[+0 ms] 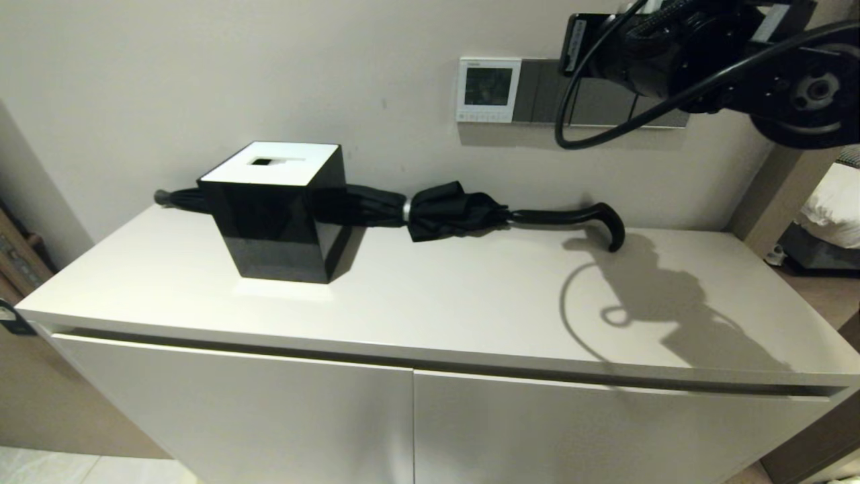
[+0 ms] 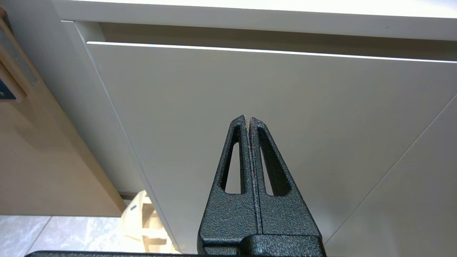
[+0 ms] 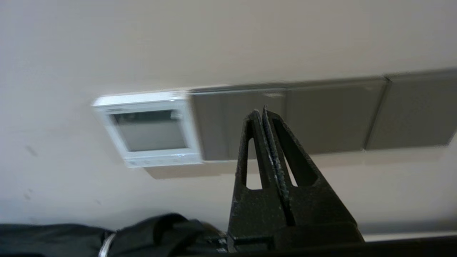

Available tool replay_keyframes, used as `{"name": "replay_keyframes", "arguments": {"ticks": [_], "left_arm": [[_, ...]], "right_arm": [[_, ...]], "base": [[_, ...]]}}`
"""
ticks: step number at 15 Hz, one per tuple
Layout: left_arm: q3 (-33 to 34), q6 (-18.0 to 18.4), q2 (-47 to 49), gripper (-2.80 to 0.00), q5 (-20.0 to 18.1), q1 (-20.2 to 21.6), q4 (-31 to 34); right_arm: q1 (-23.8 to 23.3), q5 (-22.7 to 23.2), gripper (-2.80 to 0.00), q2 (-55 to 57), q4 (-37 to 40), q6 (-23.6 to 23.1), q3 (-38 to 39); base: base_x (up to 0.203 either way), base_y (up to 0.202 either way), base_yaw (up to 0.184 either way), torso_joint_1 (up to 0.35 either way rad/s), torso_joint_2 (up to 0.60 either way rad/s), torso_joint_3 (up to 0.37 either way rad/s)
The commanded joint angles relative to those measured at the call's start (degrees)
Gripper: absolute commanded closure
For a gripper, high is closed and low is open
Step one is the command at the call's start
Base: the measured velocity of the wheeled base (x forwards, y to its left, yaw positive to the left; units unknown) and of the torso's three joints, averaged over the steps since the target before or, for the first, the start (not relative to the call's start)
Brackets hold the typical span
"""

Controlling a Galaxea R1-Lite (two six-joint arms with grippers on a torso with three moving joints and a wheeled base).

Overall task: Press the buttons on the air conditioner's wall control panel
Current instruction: Turn on the central air conditioner

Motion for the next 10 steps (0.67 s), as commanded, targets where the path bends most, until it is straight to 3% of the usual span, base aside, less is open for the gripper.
{"name": "replay_keyframes", "arguments": {"ticks": [1, 4, 10], "left_arm": [[0.0, 0.01, 0.0, 0.0, 0.0, 0.04, -0.01], [0.0, 0.01, 0.0, 0.0, 0.0, 0.04, -0.01], [0.0, 0.01, 0.0, 0.0, 0.0, 0.04, -0.01]], "right_arm": [[3.39, -3.84, 0.0, 2.57, -7.18, -5.13, 1.47], [7.39, -12.73, 0.0, 6.13, -18.96, -10.93, 2.35], [6.74, -13.39, 0.0, 9.15, -32.27, -10.97, 11.14]], "base": [[0.0, 0.0, 0.0, 0.0, 0.0, 0.0], [0.0, 0.0, 0.0, 0.0, 0.0, 0.0], [0.0, 0.0, 0.0, 0.0, 0.0, 0.0]]}}
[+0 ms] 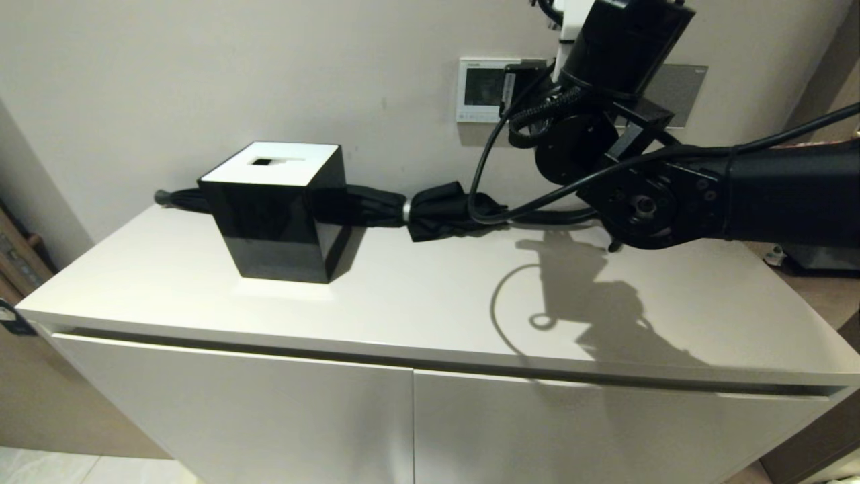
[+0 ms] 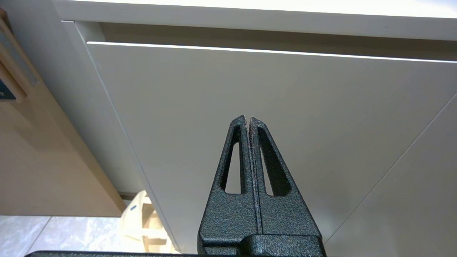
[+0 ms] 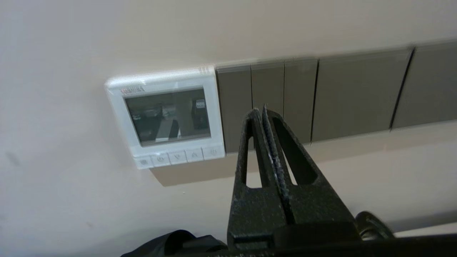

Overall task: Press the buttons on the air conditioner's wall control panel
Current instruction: Turn on the central air conditioner

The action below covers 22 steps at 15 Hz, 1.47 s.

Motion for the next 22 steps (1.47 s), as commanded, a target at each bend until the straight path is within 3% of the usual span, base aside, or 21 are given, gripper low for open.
{"name": "replay_keyframes", "arguments": {"ticks": [1, 10, 22], "left_arm": [[0.0, 0.02, 0.0, 0.0, -0.01, 0.04, -0.02], [0.0, 0.02, 0.0, 0.0, -0.01, 0.04, -0.02], [0.0, 0.02, 0.01, 0.0, -0.01, 0.04, 0.0]], "right_arm": [[-0.16, -0.25, 0.0, 3.18, -3.2, -0.12, 0.92], [-1.09, 1.35, 0.0, 11.93, -4.68, -0.27, -6.55], [-3.36, 2.3, 0.0, 14.76, -4.46, -0.21, -9.73]], "base": [[0.0, 0.0, 0.0, 0.0, 0.0, 0.0], [0.0, 0.0, 0.0, 0.0, 0.0, 0.0], [0.0, 0.0, 0.0, 0.0, 0.0, 0.0]]}}
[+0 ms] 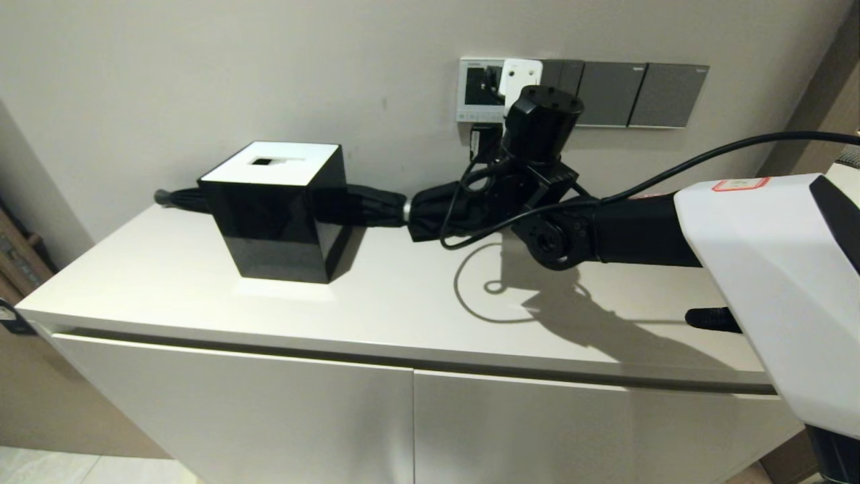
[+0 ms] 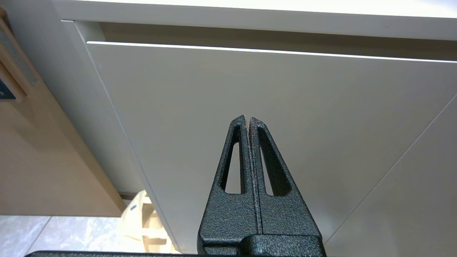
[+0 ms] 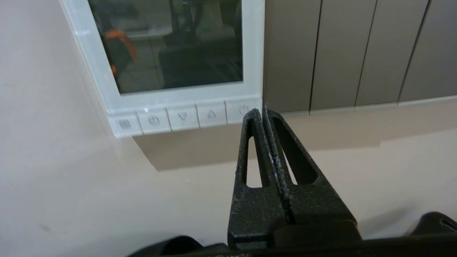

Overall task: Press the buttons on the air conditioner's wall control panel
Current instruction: Turn on the central air conditioner

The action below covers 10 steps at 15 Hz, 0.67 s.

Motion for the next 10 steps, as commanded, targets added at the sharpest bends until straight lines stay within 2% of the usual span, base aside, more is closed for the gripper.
{"name": "replay_keyframes", "arguments": {"ticks": [1, 10], "left_arm": [[0.0, 0.0, 0.0, 0.0, -0.01, 0.04, 0.0], [0.0, 0.0, 0.0, 0.0, -0.01, 0.04, 0.0]], "right_arm": [[-0.01, -0.24, 0.0, 0.71, -0.02, -0.1, -1.75], [-0.14, 3.01, 0.0, 3.44, -0.79, -0.01, -3.51]], "base": [[0.0, 0.0, 0.0, 0.0, 0.0, 0.0], [0.0, 0.0, 0.0, 0.0, 0.0, 0.0]]}}
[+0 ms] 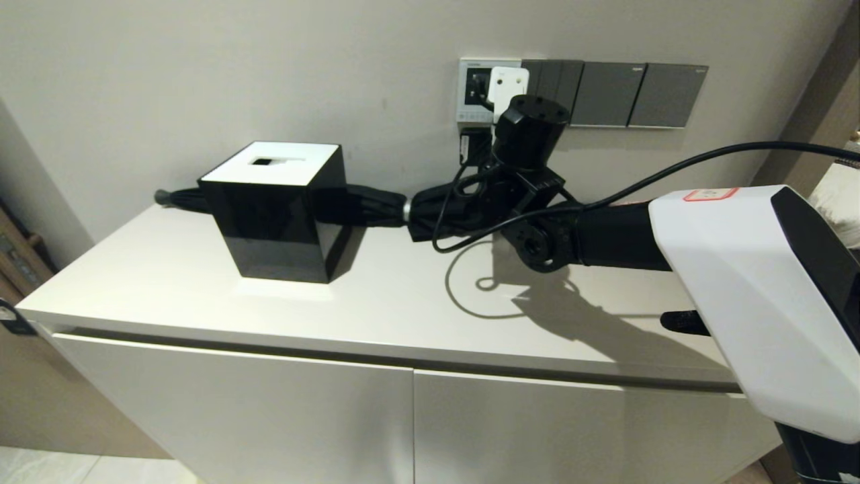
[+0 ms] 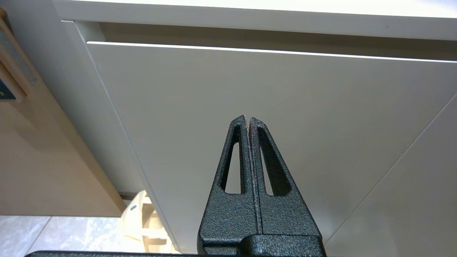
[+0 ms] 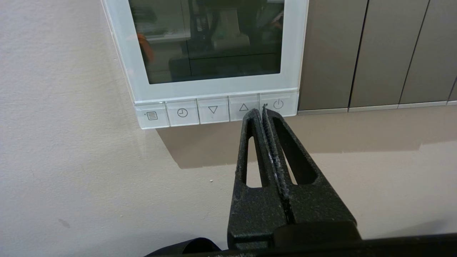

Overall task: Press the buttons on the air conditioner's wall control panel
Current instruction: Turn on the central air conditioner

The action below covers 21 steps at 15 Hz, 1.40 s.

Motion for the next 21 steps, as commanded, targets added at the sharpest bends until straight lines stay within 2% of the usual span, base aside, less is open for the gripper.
{"name": "replay_keyframes", "arguments": {"ticks": [1, 5, 21], "left_arm": [[0.0, 0.01, 0.0, 0.0, 0.0, 0.04, 0.0], [0.0, 0.01, 0.09, 0.0, 0.0, 0.04, 0.0], [0.0, 0.01, 0.0, 0.0, 0.0, 0.04, 0.0]], "right_arm": [[-0.54, -0.2, 0.0, 0.14, -0.45, -0.1, -0.06], [-0.81, -0.29, 0.0, -0.35, -2.48, -0.18, 0.03], [-0.64, -0.2, 0.0, -0.02, -2.57, -0.25, 0.82]], "base": [[0.0, 0.0, 0.0, 0.0, 0.0, 0.0], [0.0, 0.0, 0.0, 0.0, 0.0, 0.0], [0.0, 0.0, 0.0, 0.0, 0.0, 0.0]]}}
